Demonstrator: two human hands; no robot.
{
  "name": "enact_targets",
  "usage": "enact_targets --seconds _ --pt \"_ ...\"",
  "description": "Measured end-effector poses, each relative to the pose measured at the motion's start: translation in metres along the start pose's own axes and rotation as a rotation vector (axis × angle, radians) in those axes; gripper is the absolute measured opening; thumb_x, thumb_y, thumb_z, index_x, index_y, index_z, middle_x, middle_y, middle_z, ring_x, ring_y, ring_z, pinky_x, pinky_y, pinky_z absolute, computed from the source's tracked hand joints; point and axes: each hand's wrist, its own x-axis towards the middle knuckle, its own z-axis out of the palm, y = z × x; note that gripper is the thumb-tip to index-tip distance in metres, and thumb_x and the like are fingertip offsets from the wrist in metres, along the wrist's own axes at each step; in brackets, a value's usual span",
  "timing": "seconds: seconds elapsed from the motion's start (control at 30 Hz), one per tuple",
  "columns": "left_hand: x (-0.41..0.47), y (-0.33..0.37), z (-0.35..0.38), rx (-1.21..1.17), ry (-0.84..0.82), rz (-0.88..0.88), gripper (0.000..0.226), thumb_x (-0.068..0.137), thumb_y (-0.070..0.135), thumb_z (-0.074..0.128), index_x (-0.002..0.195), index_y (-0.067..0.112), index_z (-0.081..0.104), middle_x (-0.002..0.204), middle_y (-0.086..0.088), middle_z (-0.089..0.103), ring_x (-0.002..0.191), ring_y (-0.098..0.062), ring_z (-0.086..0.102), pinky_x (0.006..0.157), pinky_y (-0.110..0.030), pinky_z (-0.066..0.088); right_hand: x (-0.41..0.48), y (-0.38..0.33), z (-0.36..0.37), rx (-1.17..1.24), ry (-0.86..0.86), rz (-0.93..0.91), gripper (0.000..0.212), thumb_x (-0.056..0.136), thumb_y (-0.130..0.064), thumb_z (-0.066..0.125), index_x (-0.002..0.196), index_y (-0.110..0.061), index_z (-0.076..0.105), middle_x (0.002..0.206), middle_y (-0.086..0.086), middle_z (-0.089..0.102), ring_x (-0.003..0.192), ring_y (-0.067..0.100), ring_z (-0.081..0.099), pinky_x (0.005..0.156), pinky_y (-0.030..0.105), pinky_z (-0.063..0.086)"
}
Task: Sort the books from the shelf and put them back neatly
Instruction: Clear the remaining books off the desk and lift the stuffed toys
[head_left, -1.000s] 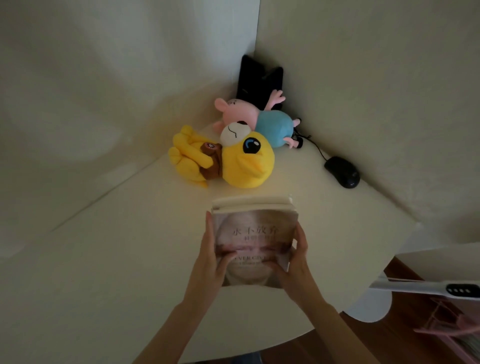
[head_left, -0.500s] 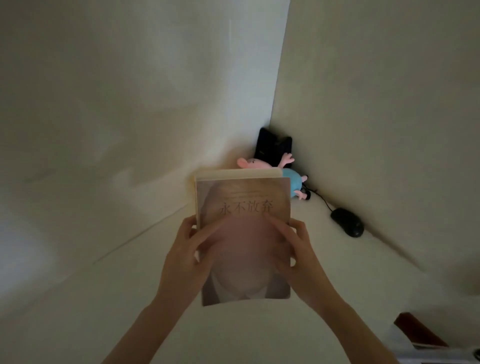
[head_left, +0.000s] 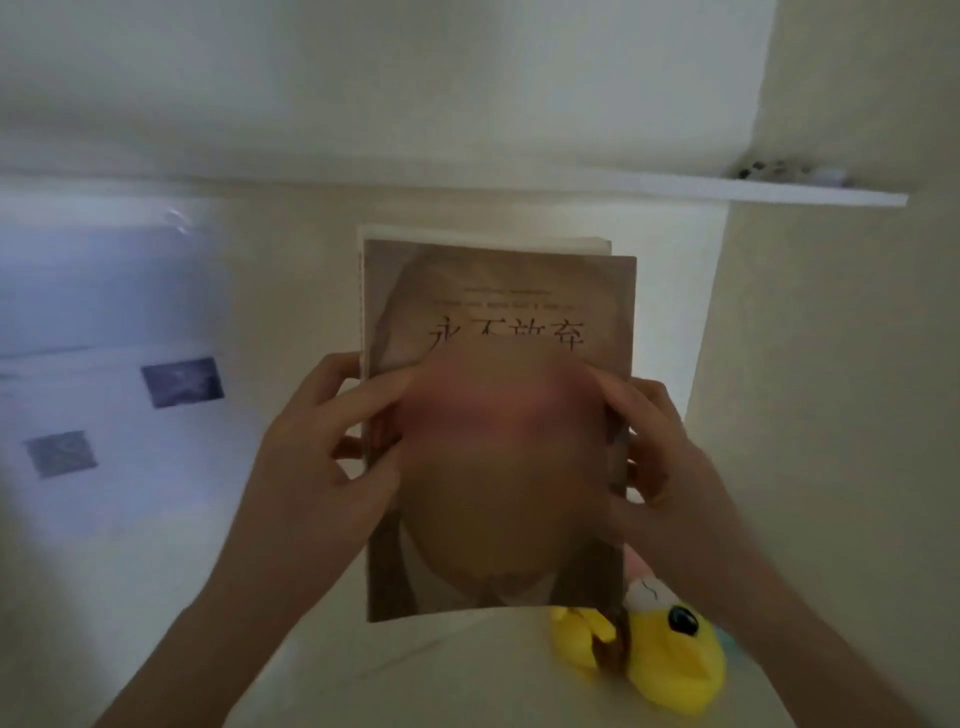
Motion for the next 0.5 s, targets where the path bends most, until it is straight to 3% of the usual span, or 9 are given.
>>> enact_targets --seconds 0.07,0.17,0.27,0.4,0.5 --pt "0.010 0.017 -0.038 0.043 0.061 0.048 0.055 0.070 0.027 0.059 0.103 0.070 0.053 0.101 0.029 0.051 0.096 0.004 0.054 0.070 -0.005 0.048 0.024 -0.029 0.009 0.005 -0.016 -0.097 0.067 0.066 -0.037 0.068 0.125 -0.058 0.042 0.119 -0.024 0.044 0.109 -0.003 0.051 0.079 0.012 0.051" --pt "0.025 0.041 -0.098 0.077 0.155 0.124 0.051 0.073 0.026 0.061 0.107 0.064 0.058 0.101 0.014 0.054 0.095 -0.006 0.058 0.068 -0.014 0.053 0.062 -0.078 0.025 0.078 -0.068 -0.275 0.073 0.071 -0.016 0.081 0.120 -0.059 0.050 0.120 -0.020 0.048 0.113 0.007 0.056 0.081 0.024 0.057" --pt "0.039 0.064 -0.157 0.091 0.245 0.197 0.041 0.072 0.039 0.068 0.109 0.056 0.063 0.107 0.007 0.057 0.103 -0.008 0.060 0.078 -0.024 0.056 0.102 -0.131 0.047 0.204 -0.140 -0.424 0.073 0.056 -0.025 0.077 0.121 -0.051 0.055 0.119 -0.022 0.053 0.104 0.008 0.063 0.069 0.025 0.059" --pt "0.059 0.083 -0.234 0.168 0.390 0.289 0.043 0.075 0.022 0.070 0.110 0.046 0.065 0.120 -0.010 0.056 0.110 -0.011 0.058 0.089 -0.026 0.051 0.165 -0.196 0.088 0.250 -0.280 -0.679 0.073 0.062 -0.025 0.080 0.127 -0.038 0.049 0.123 -0.026 0.052 0.113 0.000 0.056 0.072 0.022 0.058" --pt "0.077 0.088 -0.280 0.276 0.479 0.321 0.041 0.080 0.019 0.062 0.116 0.038 0.064 0.127 -0.009 0.053 0.118 -0.011 0.052 0.102 -0.036 0.044 0.211 -0.237 0.128 0.286 -0.336 -0.783 0.079 0.059 -0.024 0.086 0.124 -0.037 0.044 0.126 -0.021 0.047 0.118 -0.001 0.049 0.076 0.022 0.057"
